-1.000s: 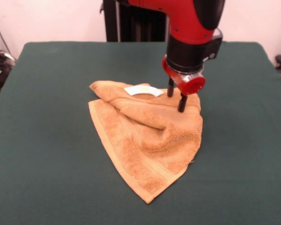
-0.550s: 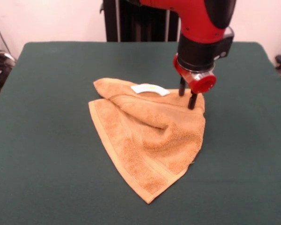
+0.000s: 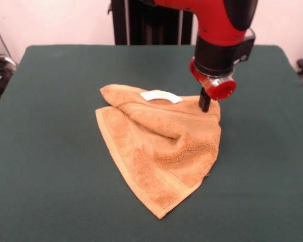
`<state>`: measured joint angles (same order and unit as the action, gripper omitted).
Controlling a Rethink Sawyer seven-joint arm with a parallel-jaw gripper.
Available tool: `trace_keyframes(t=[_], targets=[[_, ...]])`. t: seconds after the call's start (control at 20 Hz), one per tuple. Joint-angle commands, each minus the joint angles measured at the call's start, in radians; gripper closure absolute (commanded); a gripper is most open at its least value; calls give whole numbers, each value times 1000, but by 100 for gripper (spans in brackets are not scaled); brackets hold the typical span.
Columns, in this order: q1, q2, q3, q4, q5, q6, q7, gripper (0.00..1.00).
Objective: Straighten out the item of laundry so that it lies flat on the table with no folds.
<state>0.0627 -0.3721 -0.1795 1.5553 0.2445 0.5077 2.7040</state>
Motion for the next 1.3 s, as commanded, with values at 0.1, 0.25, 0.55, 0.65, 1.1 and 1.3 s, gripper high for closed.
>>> trace_keyframes(t=[0.1, 0.25, 0.55, 0.65, 1.1, 1.3], targets=[[72, 48, 57, 108, 92, 29, 244, 100], [67, 42, 71, 115, 88, 9, 206, 100], [67, 50, 54, 115, 86, -6, 191, 0], [76, 57, 44, 106, 87, -9, 200, 0], [42, 217, 62, 3, 80, -175, 170, 0], [37, 275, 54, -45, 83, -215, 165, 0]])
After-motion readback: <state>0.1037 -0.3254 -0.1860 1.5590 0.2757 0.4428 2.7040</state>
